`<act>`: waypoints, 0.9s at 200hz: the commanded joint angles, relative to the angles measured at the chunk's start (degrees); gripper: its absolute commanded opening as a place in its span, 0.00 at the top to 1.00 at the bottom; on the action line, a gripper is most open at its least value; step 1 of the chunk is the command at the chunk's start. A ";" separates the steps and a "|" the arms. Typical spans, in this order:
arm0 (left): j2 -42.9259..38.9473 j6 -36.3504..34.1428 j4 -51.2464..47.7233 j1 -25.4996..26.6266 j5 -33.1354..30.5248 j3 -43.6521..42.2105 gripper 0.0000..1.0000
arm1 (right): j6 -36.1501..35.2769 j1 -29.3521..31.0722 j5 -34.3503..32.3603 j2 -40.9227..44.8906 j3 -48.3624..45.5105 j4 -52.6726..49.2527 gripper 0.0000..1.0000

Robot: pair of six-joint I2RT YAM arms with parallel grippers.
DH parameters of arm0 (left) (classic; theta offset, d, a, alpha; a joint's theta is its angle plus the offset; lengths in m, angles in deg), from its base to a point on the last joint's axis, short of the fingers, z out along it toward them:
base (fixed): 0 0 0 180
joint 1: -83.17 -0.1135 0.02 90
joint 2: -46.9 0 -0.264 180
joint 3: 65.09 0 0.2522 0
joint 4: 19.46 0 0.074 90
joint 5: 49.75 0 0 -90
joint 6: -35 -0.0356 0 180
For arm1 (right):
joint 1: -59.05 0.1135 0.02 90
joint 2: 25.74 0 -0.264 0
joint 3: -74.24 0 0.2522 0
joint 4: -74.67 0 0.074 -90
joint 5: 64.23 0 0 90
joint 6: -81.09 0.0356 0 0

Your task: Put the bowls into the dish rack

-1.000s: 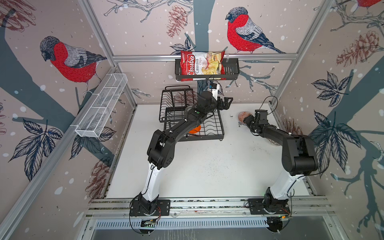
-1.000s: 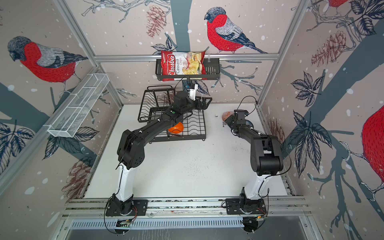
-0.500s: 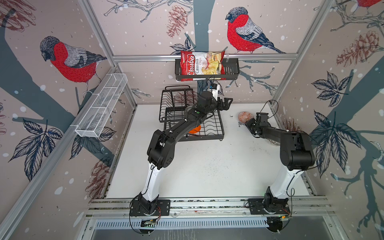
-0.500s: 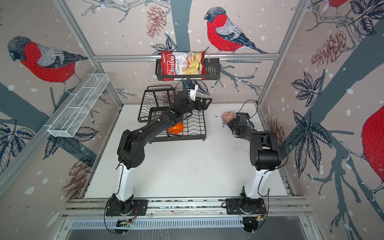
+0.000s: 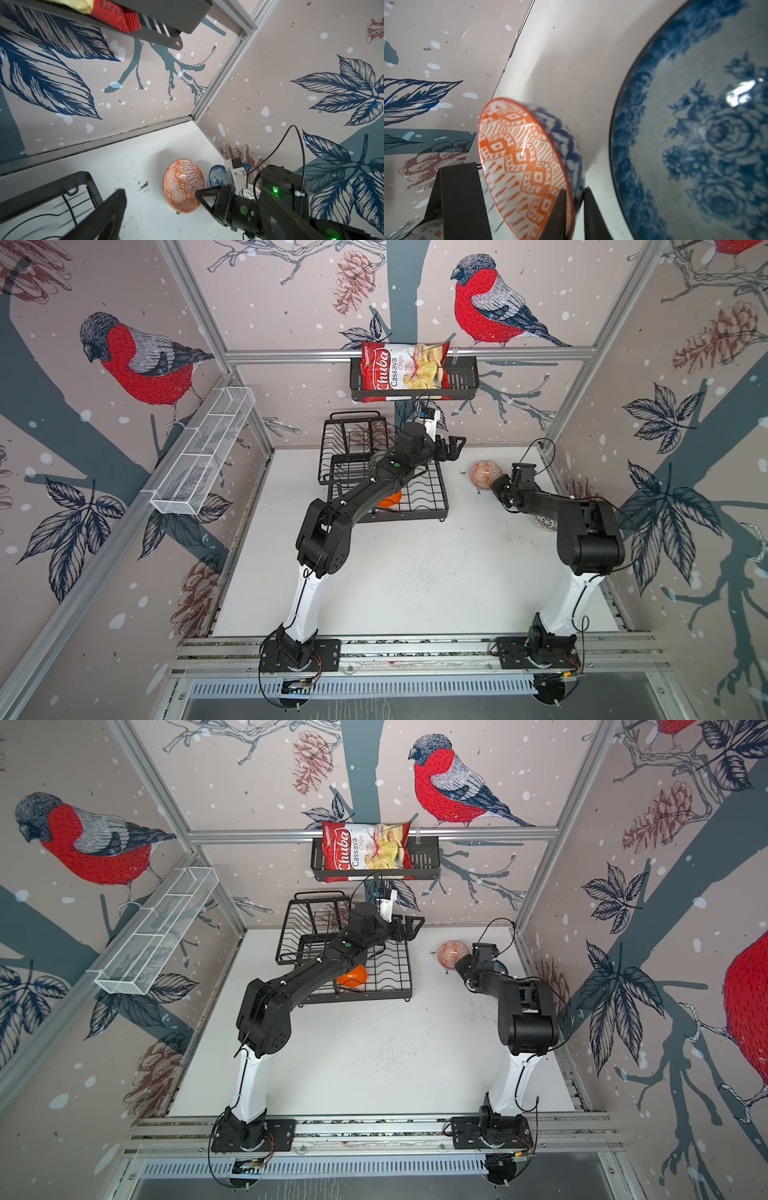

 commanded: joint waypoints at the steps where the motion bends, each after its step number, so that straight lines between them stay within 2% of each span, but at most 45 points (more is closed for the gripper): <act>1: 0.68 0.46 0.16 0.15 1.23 1.24 0.01 | -1.51 0.61 1.31 -0.06 0.65 0.64 0.92; 23: 2.55 0.82 -2.00 0.19 2.24 3.76 0.01 | -2.57 1.61 0.30 1.89 -0.05 1.65 0.98; 56: 6.23 0.57 -7.27 0.38 3.07 9.85 0.01 | -4.37 3.69 -2.43 8.22 -4.32 7.49 0.99; 110: 9.87 -0.42 -9.48 1.19 1.37 13.54 0.02 | -6.69 7.64 -7.25 17.98 -12.00 17.56 0.99; 180: 13.63 -2.72 -13.42 2.52 -3.67 18.21 0.20 | -9.62 12.49 -16.45 23.84 -15.97 22.41 0.99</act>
